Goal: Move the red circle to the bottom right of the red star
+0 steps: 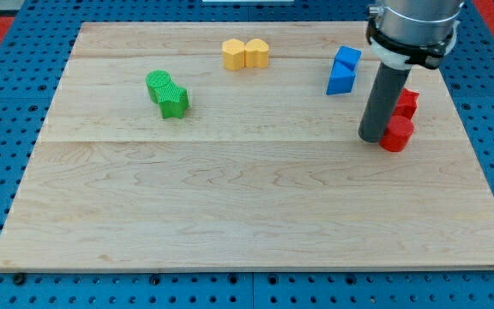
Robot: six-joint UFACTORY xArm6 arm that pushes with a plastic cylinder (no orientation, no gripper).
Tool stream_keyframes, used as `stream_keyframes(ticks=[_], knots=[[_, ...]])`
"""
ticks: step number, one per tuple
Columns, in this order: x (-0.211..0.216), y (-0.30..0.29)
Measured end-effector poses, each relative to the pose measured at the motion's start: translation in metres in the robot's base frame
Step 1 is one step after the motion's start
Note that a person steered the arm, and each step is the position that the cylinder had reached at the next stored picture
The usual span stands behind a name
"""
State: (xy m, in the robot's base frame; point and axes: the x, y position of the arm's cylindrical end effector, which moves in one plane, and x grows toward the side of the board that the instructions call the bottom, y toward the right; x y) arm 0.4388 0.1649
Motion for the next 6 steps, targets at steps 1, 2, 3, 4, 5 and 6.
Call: stream_keyframes(ticks=[1, 2, 3, 4, 5, 6], knots=[[0.000, 0.000], [0.000, 0.015], [0.000, 0.020], [0.000, 0.020], [0.000, -0.008], [0.000, -0.078]])
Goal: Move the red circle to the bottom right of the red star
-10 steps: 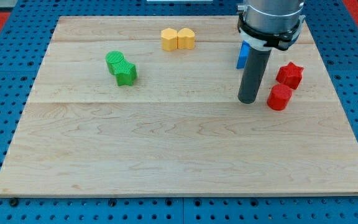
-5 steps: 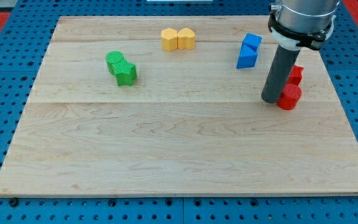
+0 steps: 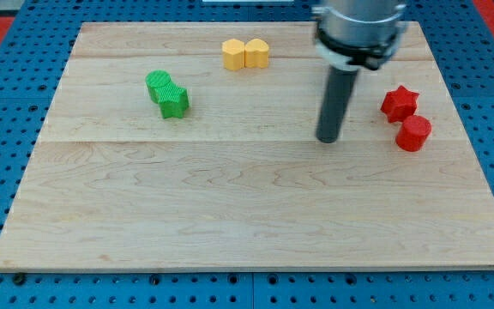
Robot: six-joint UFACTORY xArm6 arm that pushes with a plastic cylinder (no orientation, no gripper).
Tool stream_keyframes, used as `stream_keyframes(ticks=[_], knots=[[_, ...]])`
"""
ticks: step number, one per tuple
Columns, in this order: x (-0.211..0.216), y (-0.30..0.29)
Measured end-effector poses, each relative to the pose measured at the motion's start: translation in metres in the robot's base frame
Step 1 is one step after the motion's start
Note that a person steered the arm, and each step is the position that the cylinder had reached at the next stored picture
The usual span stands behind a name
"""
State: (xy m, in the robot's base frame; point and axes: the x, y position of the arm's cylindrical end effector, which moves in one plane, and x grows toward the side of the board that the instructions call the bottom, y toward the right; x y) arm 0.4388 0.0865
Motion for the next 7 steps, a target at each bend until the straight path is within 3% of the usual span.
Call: stream_keyframes(ticks=[7], knots=[[0.0057, -0.0018]])
